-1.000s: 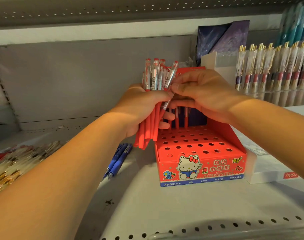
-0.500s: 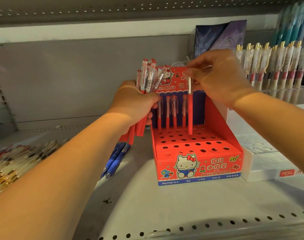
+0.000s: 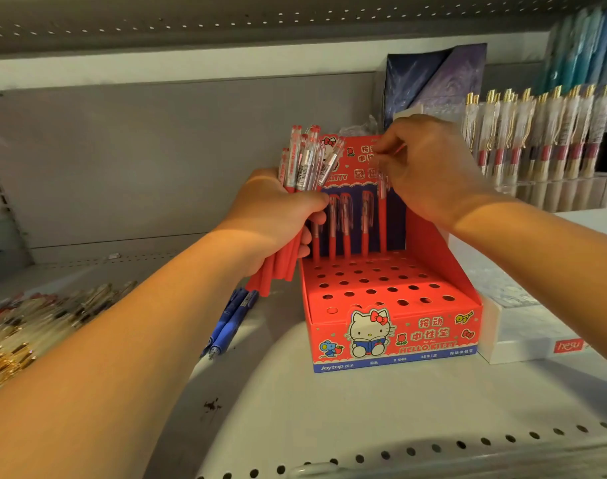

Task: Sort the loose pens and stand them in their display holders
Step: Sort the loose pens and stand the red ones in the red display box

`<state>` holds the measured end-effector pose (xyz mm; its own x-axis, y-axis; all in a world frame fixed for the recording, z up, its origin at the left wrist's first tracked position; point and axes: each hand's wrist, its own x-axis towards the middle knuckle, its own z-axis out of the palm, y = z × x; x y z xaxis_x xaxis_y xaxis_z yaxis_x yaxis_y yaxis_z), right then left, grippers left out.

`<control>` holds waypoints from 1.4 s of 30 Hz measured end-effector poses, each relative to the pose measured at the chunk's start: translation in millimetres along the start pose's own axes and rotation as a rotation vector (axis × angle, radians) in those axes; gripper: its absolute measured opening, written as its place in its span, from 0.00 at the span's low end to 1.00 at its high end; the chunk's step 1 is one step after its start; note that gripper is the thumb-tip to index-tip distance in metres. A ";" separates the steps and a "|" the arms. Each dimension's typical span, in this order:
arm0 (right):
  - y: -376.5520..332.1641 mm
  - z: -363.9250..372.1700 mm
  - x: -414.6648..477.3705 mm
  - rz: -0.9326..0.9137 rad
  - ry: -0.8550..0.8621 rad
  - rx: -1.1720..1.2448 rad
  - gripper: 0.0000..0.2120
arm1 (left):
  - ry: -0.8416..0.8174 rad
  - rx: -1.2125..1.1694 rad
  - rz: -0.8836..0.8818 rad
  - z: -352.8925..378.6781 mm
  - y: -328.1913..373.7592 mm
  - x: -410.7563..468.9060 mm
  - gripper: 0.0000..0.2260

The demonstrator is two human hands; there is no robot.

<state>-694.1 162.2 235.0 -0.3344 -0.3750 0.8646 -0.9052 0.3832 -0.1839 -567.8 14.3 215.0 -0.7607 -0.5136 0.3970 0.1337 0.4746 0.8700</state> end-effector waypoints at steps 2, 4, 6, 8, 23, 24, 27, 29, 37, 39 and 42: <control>-0.9 0.6 -0.3 0.025 -0.013 0.010 0.05 | -0.005 0.001 0.001 0.1 0.4 -0.6 0.05; -1.7 0.5 -0.3 0.044 -0.032 0.011 0.05 | -0.006 0.006 -0.002 -0.1 0.7 -0.8 0.05; -1.3 0.1 -0.7 0.052 -0.073 -0.015 0.05 | -0.009 0.009 -0.004 -0.6 1.4 -0.9 0.05; -0.8 0.0 -1.5 0.054 -0.150 -0.076 0.06 | -0.011 0.000 -0.003 -0.6 2.1 -1.7 0.05; -0.9 -4.7 -4.9 -0.024 -0.439 -0.496 0.10 | -0.089 -0.112 -0.002 -0.2 6.6 -5.7 0.02; 0.0 -5.2 -3.6 -0.016 -0.409 -0.432 0.10 | -0.102 -0.130 -0.007 -0.6 7.0 -5.8 0.02; -7.5 -7.9 0.9 0.074 -0.293 0.014 0.12 | -0.127 -0.175 -0.019 -0.6 7.7 -6.3 0.03; -19.6 -9.4 1.3 0.171 -0.286 0.438 0.12 | -0.143 -0.204 -0.021 -0.1 7.5 -6.8 0.03; -29.7 -8.1 0.3 0.410 -0.207 0.993 0.10 | -0.152 -0.236 -0.008 0.9 7.6 -6.8 0.05; -26.9 -8.1 3.0 0.451 -0.147 1.026 0.11 | -0.124 -0.252 -0.017 0.6 7.3 -6.2 0.05; -21.6 -8.1 7.1 0.475 -0.070 1.051 0.14 | -0.053 -0.245 -0.034 -0.8 6.9 -3.9 0.04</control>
<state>-674.8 158.1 248.9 -0.6836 -0.4403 0.5822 -0.4448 -0.3812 -0.8105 -563.4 18.9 219.8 -0.7988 -0.4847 0.3563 0.2525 0.2674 0.9299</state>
